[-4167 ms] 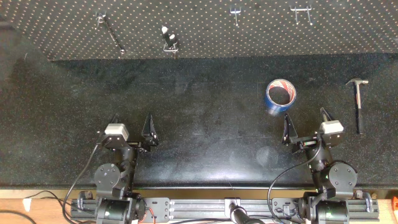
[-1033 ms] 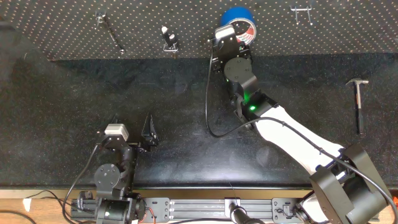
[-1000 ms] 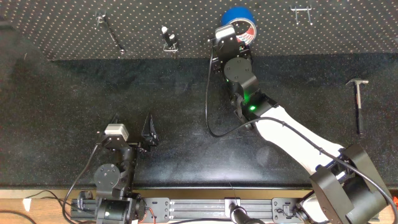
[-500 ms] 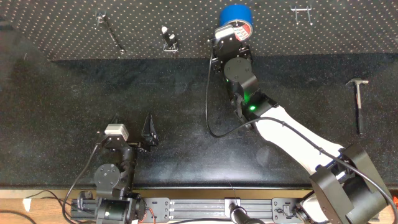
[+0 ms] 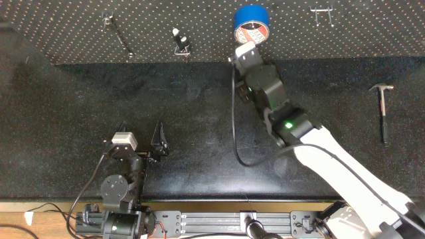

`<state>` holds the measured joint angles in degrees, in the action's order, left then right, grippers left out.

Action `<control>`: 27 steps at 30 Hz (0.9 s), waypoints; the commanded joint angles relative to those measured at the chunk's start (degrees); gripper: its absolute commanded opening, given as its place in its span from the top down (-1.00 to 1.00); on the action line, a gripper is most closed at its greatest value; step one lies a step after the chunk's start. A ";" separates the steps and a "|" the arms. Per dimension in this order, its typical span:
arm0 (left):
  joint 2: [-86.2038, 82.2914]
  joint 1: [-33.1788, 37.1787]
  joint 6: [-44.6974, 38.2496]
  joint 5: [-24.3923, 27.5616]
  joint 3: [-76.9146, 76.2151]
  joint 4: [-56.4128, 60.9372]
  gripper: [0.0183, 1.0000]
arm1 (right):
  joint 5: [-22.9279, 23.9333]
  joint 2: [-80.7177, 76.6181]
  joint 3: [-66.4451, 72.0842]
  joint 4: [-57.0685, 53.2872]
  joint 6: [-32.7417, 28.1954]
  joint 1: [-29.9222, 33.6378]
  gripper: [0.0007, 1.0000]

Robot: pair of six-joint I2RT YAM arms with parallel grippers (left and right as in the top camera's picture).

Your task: Place Tools Onto Pegboard

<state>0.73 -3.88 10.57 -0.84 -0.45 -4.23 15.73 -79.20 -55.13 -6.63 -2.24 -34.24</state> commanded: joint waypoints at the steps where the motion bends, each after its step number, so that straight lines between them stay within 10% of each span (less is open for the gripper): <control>1: -0.55 0.17 0.52 -0.20 0.13 -0.33 -0.99 | -8.63 9.40 -0.02 -21.94 10.10 4.90 0.10; 9: -0.55 0.17 0.52 -0.20 0.13 -0.33 -0.99 | -11.72 11.80 0.04 -51.67 4.52 33.97 -0.07; 13: -0.52 0.17 0.52 -0.20 0.13 -0.33 -0.99 | -11.72 10.43 0.04 -52.11 -4.92 47.67 -0.59; 20: -0.55 0.17 0.52 -0.20 0.13 -0.33 -0.99 | -11.74 4.83 0.04 -48.28 -20.79 63.93 -0.71; 27: -0.55 0.17 0.52 -0.20 0.13 -0.33 -0.99 | -14.78 -3.87 0.04 -39.87 -22.77 71.04 -0.95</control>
<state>0.73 -3.88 10.57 -0.84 -0.45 -4.23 3.66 -80.20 -55.05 -47.94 -22.02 35.33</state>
